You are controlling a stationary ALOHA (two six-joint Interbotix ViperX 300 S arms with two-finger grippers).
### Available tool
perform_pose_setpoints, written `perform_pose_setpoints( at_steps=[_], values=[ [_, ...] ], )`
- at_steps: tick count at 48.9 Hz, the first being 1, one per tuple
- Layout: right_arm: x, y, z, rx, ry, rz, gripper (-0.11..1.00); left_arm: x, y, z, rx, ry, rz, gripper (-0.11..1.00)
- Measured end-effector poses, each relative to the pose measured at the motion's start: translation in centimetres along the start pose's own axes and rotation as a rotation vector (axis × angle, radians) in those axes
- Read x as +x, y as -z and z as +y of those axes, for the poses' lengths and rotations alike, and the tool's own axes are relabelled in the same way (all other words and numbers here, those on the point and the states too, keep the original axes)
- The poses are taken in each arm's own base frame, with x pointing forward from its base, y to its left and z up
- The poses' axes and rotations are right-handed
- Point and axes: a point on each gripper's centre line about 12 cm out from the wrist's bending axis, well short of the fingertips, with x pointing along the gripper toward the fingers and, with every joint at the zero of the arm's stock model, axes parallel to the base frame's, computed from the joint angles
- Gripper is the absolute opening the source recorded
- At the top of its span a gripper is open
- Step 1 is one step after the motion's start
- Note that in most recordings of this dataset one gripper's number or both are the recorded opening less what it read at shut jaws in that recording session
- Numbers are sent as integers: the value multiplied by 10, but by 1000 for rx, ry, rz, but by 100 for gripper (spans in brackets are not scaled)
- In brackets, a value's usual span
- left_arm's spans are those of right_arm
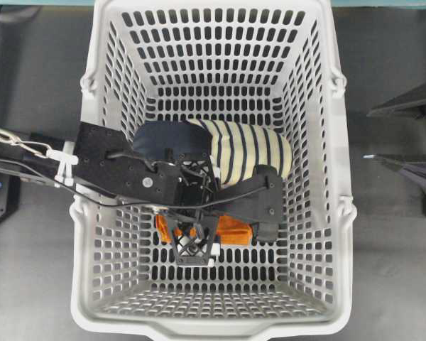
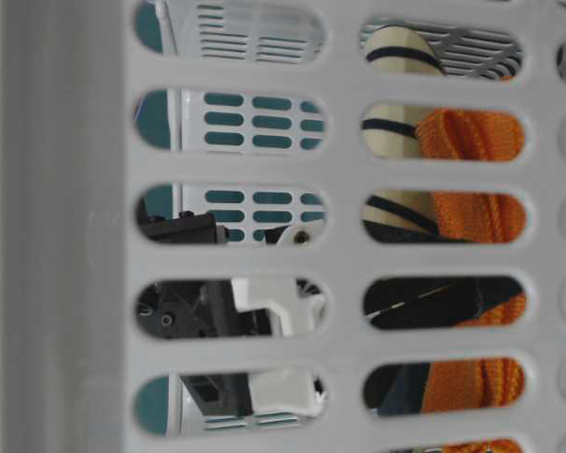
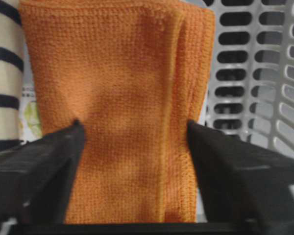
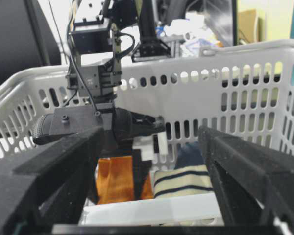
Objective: Pick up the orange cloth from the shopping basket with the left arm.
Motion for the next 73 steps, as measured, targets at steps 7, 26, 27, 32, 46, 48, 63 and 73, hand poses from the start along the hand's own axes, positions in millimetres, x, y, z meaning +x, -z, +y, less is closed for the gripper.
perform_pose_setpoints(
  at_steps=[7, 26, 27, 32, 46, 48, 63, 73],
  values=[
    [0, 0, 0, 0, 0, 0, 74, 0, 0, 0, 3, 0, 0, 26],
    [0, 0, -1, 1, 3, 0, 74, -13, -4, 1, 5, 1, -20, 7],
    [0, 0, -1, 1, 3, 0, 74, -16, -5, 1, 5, 2, -24, 7],
    [0, 0, -1, 0, 5, 0, 74, -39, -15, 2, 1, 3, -54, 7],
    [0, 0, -2, 1, 11, -1, 74, -139, -42, 11, 21, -9, -83, 7],
    [0, 0, -2, 0, 11, -3, 74, -152, -44, 11, 25, -9, -83, 7],
    [0, 0, -2, 3, 11, -1, 74, -203, -55, 10, 26, -12, -54, 7],
    [0, 0, -2, 3, 11, -1, 74, -202, -58, 10, 25, -14, -42, 7]
  ],
)
